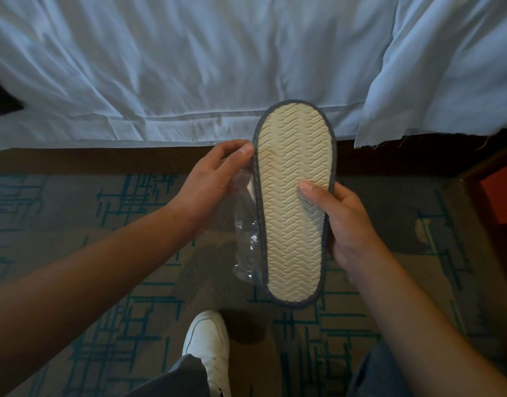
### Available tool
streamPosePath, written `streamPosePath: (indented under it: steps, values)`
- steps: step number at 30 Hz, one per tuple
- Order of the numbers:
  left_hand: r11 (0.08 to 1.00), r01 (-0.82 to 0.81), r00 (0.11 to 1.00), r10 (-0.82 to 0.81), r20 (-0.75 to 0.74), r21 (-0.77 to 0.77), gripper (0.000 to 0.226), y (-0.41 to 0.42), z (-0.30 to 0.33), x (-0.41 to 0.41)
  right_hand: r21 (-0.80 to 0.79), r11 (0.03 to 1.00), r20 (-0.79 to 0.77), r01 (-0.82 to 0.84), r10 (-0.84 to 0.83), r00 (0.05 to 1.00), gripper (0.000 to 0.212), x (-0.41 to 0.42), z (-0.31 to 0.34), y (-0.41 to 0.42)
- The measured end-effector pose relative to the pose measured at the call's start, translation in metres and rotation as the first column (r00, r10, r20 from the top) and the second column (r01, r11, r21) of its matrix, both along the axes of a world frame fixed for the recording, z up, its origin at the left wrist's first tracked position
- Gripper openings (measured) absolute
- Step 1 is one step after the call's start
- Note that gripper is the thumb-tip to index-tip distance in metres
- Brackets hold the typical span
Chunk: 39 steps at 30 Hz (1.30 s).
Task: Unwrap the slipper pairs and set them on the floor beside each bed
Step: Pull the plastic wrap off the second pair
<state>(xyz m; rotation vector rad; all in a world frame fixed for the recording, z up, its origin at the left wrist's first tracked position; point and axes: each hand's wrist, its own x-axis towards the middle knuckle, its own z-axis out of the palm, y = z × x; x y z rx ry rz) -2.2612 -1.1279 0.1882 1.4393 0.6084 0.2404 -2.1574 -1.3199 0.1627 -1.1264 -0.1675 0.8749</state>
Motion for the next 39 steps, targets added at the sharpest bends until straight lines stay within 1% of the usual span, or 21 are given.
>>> streamPosePath:
  steps: [3, 4, 6, 8, 11, 15, 18, 20, 22, 25, 27, 29, 31, 33, 36, 39]
  values:
    - [0.993, 0.113, 0.994, -0.113, -0.004, -0.026, 0.037, -0.001, 0.001, -0.001, -0.001, 0.999, 0.028, -0.05, 0.05, 0.998, 0.044, -0.001, 0.0, 0.001]
    - [0.989, 0.146, 0.989, -0.146, -0.012, -0.024, 0.035, -0.003, -0.001, 0.0, -0.006, 0.998, 0.035, -0.063, 0.063, 0.997, 0.045, -0.001, 0.0, 0.001]
    - [0.987, 0.157, 0.987, -0.158, -0.02, -0.03, 0.038, -0.005, -0.003, 0.0, -0.035, 0.997, 0.063, -0.073, 0.075, 0.995, 0.041, -0.002, 0.0, 0.003]
    - [0.99, 0.133, 0.991, -0.133, -0.006, -0.047, 0.04, -0.004, -0.004, 0.0, -0.087, 0.993, 0.123, -0.076, 0.086, 0.989, 0.035, -0.001, 0.001, 0.005]
    - [0.995, 0.092, 0.996, -0.092, -0.02, -0.034, 0.035, -0.002, -0.006, -0.003, -0.157, 0.983, 0.172, -0.093, 0.12, 0.978, 0.037, 0.001, -0.001, 0.006]
    - [0.998, 0.058, 0.997, -0.058, -0.05, -0.012, 0.021, -0.003, -0.01, -0.005, -0.186, 0.976, 0.201, -0.114, 0.151, 0.968, 0.031, 0.003, -0.005, 0.005]
    - [0.999, 0.033, 0.998, -0.033, -0.049, -0.008, 0.02, 0.001, -0.009, -0.006, -0.194, 0.973, 0.242, -0.128, 0.174, 0.955, 0.029, 0.009, -0.007, 0.002]
    - [0.998, 0.02, 0.999, -0.022, -0.038, -0.051, 0.021, 0.003, -0.009, -0.006, -0.182, 0.976, 0.257, -0.123, 0.168, 0.952, 0.036, 0.013, -0.009, 0.0]
    - [0.988, -0.009, 1.0, 0.007, -0.013, -0.153, 0.022, 0.004, -0.01, -0.005, -0.165, 0.981, 0.263, -0.101, 0.143, 0.954, 0.041, 0.016, -0.009, -0.001]
    - [0.965, -0.066, 0.998, 0.07, 0.006, -0.255, 0.021, 0.006, -0.012, -0.003, -0.174, 0.984, 0.278, -0.034, 0.082, 0.957, 0.038, 0.023, -0.008, -0.008]
    - [0.951, -0.112, 0.992, 0.123, 0.023, -0.287, 0.02, 0.009, -0.013, -0.003, -0.201, 0.979, 0.297, 0.033, 0.029, 0.954, 0.038, 0.031, -0.007, -0.016]
    - [0.951, -0.125, 0.99, 0.137, 0.024, -0.283, 0.02, 0.011, -0.015, -0.003, -0.229, 0.97, 0.32, 0.081, -0.004, 0.947, 0.042, 0.039, -0.008, -0.025]
    - [0.966, -0.1, 0.994, 0.106, 0.009, -0.239, 0.021, 0.008, -0.019, -0.003, -0.335, 0.937, 0.416, 0.103, 0.049, 0.908, 0.048, 0.046, -0.012, -0.035]
    - [0.978, -0.073, 0.997, 0.074, 0.001, -0.197, 0.024, 0.003, -0.024, -0.002, -0.466, 0.877, 0.494, 0.121, 0.144, 0.857, 0.044, 0.054, -0.022, -0.045]
    - [0.983, -0.019, 1.0, 0.018, -0.007, -0.185, 0.027, -0.004, -0.028, -0.005, -0.599, 0.787, 0.482, 0.149, 0.205, 0.852, 0.023, 0.065, -0.042, -0.066]
    - [0.989, 0.02, 0.999, -0.025, -0.035, -0.149, 0.031, -0.006, -0.03, -0.012, -0.658, 0.736, 0.431, 0.16, 0.193, 0.882, 0.012, 0.074, -0.067, -0.089]
